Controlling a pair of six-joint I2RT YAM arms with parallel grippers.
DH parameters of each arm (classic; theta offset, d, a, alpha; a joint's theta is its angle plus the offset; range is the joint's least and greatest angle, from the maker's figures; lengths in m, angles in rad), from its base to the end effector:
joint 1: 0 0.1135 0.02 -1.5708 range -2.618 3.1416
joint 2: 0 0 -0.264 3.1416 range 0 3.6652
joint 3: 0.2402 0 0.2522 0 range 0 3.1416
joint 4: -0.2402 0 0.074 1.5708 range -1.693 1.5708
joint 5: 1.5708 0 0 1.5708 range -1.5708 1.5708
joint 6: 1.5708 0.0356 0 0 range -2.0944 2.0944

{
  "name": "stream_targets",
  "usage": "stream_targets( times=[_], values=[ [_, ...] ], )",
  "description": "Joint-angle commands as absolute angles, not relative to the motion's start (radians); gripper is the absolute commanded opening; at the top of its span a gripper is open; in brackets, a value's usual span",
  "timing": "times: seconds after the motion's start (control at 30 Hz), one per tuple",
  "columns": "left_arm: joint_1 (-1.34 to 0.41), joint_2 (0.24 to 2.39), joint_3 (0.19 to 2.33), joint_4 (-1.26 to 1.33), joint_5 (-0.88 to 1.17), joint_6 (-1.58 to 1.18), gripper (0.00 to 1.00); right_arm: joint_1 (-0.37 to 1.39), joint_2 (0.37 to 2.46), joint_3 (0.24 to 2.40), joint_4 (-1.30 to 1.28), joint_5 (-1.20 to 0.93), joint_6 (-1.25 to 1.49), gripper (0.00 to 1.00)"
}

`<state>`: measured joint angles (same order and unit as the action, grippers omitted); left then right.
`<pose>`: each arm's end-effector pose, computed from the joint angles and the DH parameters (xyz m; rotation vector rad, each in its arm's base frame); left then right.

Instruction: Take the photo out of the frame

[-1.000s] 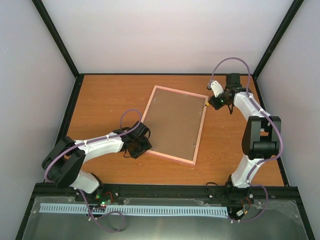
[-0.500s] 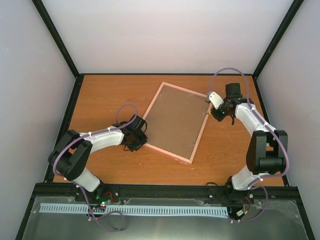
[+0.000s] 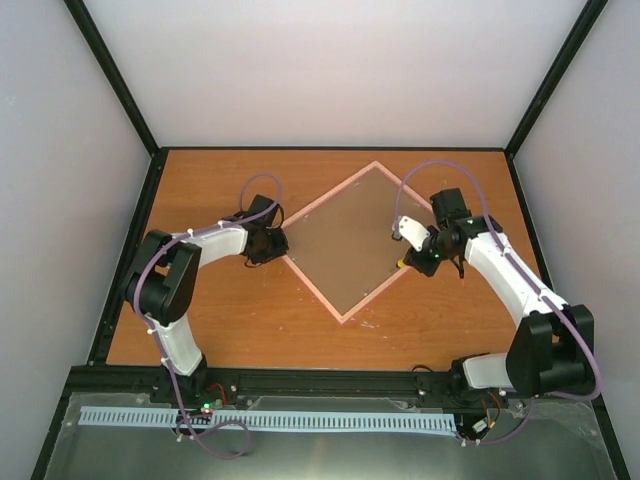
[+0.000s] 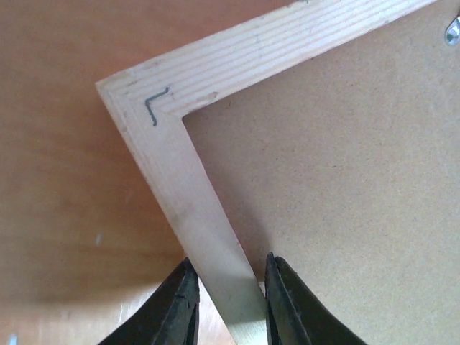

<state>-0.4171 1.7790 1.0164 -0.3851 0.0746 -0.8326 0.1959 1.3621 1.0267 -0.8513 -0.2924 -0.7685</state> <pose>0.3080 -0.1394 0.1461 -0.5573 2.7530 -0.4379 0.2500 0.0601 0.2476 -1.3126 2.3421 0.2317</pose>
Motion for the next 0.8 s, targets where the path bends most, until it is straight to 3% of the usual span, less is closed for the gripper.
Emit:
stream_targets(
  times=[0.0,0.27,0.53,0.57,0.67,0.77],
  values=[
    [-0.399,1.844,1.035,-0.406,0.071,-0.502,0.01,0.26,1.294,1.041,-0.968,-0.375,-0.728,0.03],
    [-0.397,1.877,1.05,-0.348,0.215,-0.244,0.01,0.265,1.255,1.227,-1.106,-0.495,-0.666,0.03],
    [-0.397,1.896,1.087,-0.342,0.24,-0.212,0.02,0.265,1.266,1.199,-1.067,-0.531,-0.634,0.03],
    [-0.397,1.895,1.101,-0.346,0.233,-0.222,0.06,0.265,1.269,1.193,-1.058,-0.537,-0.629,0.03],
    [-0.397,1.88,1.136,-0.378,0.197,-0.269,0.31,0.264,1.279,1.186,-1.036,-0.553,-0.612,0.03],
    [-0.397,1.827,1.137,-0.423,0.144,-0.345,0.44,0.266,1.284,1.184,-1.004,-0.543,-0.592,0.03]
  ],
)
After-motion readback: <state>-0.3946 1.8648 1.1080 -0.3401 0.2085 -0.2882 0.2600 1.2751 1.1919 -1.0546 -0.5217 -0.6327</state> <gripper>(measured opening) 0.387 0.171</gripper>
